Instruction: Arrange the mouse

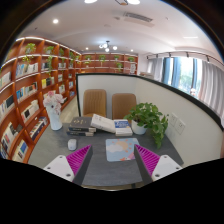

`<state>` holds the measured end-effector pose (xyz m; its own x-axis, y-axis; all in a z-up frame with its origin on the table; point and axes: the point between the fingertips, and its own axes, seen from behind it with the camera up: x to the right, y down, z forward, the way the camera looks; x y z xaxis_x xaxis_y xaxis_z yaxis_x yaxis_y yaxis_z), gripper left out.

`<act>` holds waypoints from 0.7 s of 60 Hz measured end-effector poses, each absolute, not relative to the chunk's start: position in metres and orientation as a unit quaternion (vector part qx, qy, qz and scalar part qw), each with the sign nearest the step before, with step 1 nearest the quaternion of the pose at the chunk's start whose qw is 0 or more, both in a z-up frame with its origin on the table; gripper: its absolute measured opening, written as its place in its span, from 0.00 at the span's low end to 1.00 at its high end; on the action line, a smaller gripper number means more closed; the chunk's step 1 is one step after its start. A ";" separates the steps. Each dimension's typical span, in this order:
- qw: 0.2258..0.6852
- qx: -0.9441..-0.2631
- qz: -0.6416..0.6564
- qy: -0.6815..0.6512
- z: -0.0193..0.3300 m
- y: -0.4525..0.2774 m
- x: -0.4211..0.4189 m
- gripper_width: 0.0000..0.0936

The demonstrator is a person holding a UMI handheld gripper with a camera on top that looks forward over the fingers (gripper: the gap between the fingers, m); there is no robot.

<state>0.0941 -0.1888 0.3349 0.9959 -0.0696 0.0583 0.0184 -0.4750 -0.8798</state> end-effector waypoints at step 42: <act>0.394 -0.915 0.057 -0.064 0.029 -0.114 -0.109 0.89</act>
